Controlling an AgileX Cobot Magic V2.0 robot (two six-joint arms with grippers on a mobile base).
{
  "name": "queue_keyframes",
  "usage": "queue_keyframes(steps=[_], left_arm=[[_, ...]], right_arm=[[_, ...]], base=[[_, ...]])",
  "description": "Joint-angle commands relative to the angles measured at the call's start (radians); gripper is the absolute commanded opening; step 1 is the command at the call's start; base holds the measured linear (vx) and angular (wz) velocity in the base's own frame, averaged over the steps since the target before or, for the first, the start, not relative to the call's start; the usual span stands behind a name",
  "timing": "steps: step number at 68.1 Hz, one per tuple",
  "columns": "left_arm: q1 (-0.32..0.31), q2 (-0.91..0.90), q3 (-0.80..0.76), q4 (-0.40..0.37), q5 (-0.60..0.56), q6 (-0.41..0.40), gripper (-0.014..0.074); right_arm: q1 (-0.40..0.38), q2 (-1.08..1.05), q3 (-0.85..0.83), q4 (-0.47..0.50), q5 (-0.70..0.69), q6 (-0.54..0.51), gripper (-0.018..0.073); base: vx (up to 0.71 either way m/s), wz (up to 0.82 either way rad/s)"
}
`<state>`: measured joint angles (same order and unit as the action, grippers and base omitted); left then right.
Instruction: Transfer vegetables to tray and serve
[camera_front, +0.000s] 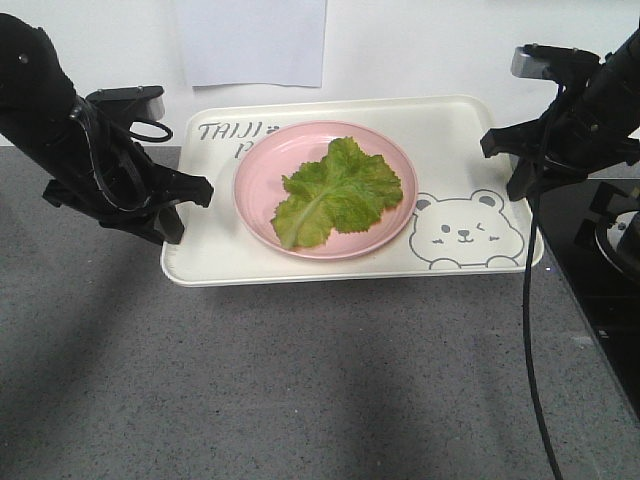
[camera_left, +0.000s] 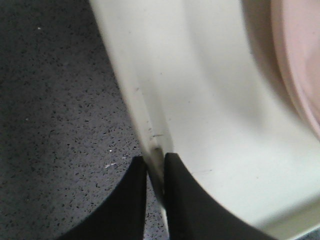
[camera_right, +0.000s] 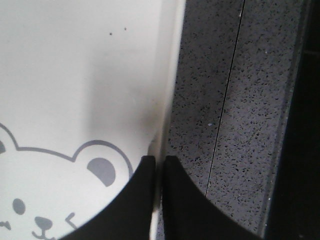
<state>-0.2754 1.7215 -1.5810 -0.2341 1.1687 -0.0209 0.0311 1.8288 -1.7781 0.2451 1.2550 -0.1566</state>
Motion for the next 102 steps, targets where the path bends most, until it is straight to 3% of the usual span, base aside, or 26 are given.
queue_keyframes(steps=[1,28,47,66,80,102], left_arm=[[-0.021,-0.057,-0.040,-0.104,-0.051,0.031,-0.0006],[-0.021,-0.056,-0.040,-0.091,-0.077,0.033,-0.0006],[-0.020,-0.020,-0.040,0.057,-0.043,0.021,-0.0006],[-0.019,0.037,-0.040,0.090,-0.036,0.027,-0.0006],[-0.019,0.090,-0.038,0.122,-0.024,0.027,-0.0006],[-0.019,0.144,-0.036,0.161,-0.020,0.027,-0.0006]], right_arm=[[0.016,-0.058,-0.026,0.108,0.026,-0.024,-0.0006],[0.016,-0.058,-0.026,0.155,0.028,-0.047,-0.0006],[0.033,-0.008,-0.030,0.247,0.022,-0.111,-0.0006],[0.130,0.110,-0.030,0.114,0.016,-0.105,-0.0006],[0.157,0.176,-0.030,-0.008,0.015,-0.059,-0.0003],[0.157,0.186,-0.030,-0.031,0.010,-0.050,-0.0001]], base=[[0.00,0.00],[0.00,0.00],[0.00,0.00],[0.00,0.00],[0.00,0.00],[0.00,0.00]])
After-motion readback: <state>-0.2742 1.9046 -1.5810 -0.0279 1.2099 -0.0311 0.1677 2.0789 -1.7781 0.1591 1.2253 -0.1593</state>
